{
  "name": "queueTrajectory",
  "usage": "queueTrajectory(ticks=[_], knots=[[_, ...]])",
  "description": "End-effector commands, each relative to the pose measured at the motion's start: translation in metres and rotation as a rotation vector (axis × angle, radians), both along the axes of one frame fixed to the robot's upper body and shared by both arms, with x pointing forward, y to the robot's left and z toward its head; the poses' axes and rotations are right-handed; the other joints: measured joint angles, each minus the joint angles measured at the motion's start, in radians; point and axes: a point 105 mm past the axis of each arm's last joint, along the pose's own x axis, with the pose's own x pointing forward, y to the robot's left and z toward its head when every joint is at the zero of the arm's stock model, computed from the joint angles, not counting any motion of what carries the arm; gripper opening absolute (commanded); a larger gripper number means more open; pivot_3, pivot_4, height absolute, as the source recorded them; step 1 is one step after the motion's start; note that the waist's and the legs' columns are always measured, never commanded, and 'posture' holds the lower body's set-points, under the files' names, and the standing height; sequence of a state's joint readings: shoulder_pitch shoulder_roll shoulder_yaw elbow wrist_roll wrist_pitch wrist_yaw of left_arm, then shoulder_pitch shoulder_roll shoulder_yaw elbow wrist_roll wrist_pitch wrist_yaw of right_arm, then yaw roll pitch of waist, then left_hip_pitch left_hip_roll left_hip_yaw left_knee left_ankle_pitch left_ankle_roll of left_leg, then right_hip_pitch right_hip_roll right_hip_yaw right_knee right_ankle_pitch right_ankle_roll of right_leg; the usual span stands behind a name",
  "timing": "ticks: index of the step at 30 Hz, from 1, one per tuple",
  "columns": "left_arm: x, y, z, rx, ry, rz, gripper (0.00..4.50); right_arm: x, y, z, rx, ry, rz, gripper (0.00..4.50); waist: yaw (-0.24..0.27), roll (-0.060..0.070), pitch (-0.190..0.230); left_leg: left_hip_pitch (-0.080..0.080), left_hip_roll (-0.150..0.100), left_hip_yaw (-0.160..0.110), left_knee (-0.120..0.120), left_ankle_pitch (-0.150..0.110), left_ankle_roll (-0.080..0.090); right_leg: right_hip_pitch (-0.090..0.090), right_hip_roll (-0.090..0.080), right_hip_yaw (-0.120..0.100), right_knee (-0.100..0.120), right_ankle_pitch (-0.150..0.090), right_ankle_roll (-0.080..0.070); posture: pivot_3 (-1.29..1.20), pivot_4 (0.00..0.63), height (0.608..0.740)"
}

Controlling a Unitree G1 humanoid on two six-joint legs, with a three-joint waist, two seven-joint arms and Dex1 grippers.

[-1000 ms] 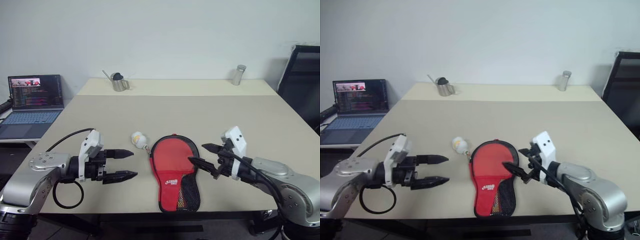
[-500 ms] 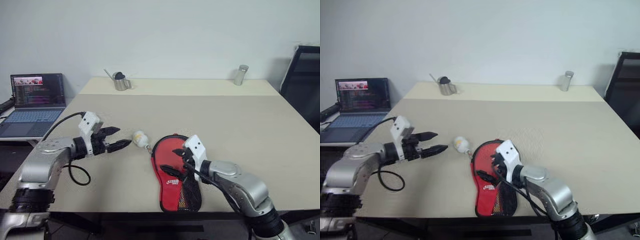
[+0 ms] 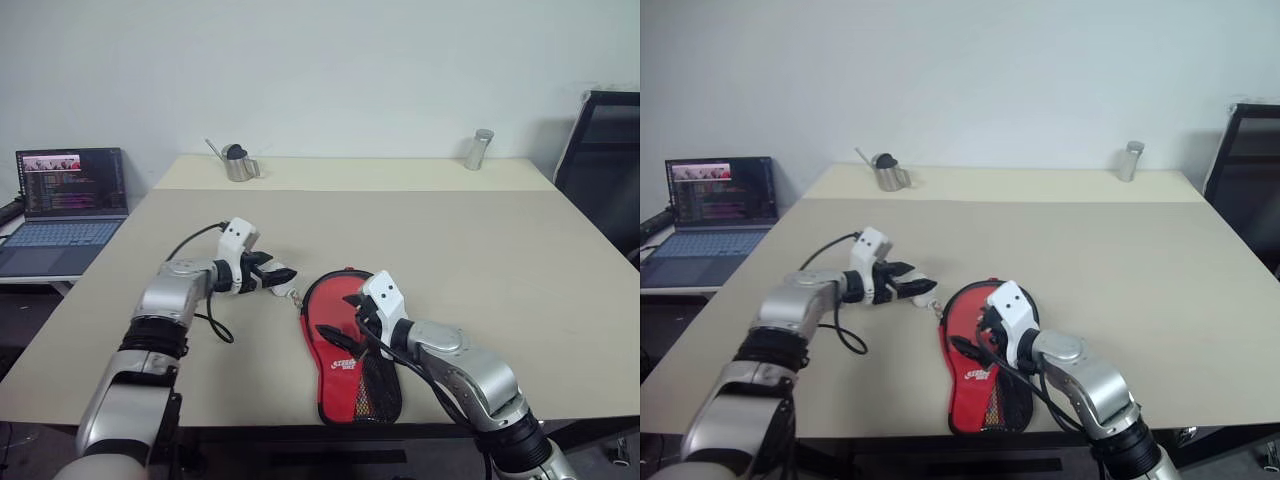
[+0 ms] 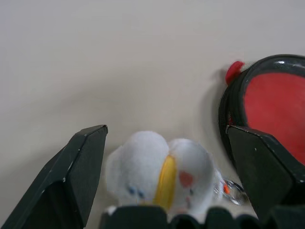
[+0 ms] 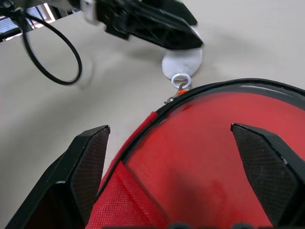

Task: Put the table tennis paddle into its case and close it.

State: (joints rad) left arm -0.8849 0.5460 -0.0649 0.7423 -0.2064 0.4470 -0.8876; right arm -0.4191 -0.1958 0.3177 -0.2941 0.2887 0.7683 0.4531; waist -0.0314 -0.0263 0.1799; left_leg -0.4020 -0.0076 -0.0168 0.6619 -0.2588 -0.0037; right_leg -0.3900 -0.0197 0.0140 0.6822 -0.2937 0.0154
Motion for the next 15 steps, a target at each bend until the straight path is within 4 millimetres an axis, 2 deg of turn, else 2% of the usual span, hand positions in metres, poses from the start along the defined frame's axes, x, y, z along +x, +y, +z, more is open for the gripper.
queueTrajectory(ticks=[1,5,11,13,15], knots=[[0.009,-0.003,0.000,0.034,-0.009,0.005,4.36,0.001,0.004,0.012,0.022,-0.054,0.002,4.49,0.001,0.000,0.000,0.000,0.000,0.000,0.000,0.000,0.000,0.000,0.000,0.000,0.000,0.000,0.000,0.00,0.150,0.740],[0.009,-0.009,-0.013,0.055,0.027,-0.021,4.36,0.002,0.002,0.012,0.024,-0.056,-0.018,4.49,0.001,0.000,0.000,0.000,0.000,0.000,0.000,0.000,0.000,0.000,0.000,0.000,0.000,0.000,0.000,0.00,0.150,0.740],[0.005,-0.008,-0.024,0.071,0.053,-0.038,4.36,0.005,-0.002,0.011,0.008,-0.074,-0.057,4.49,0.002,0.000,0.000,0.000,0.000,0.000,0.000,0.000,0.000,0.000,0.000,0.000,0.000,0.000,0.000,0.00,0.150,0.740],[0.004,-0.006,-0.026,0.071,0.056,-0.035,3.98,0.006,-0.004,0.010,-0.001,-0.077,-0.074,4.50,0.002,0.000,0.000,0.000,0.000,0.000,0.000,0.000,0.000,0.000,0.000,0.000,0.000,0.000,0.000,0.00,0.150,0.740],[0.004,-0.005,-0.027,0.073,0.055,-0.038,3.39,0.006,-0.005,0.008,-0.026,-0.087,-0.080,4.50,0.002,0.000,0.000,0.000,0.000,0.000,0.000,0.000,0.000,0.000,0.000,0.000,0.000,0.000,0.000,0.00,0.150,0.740]])
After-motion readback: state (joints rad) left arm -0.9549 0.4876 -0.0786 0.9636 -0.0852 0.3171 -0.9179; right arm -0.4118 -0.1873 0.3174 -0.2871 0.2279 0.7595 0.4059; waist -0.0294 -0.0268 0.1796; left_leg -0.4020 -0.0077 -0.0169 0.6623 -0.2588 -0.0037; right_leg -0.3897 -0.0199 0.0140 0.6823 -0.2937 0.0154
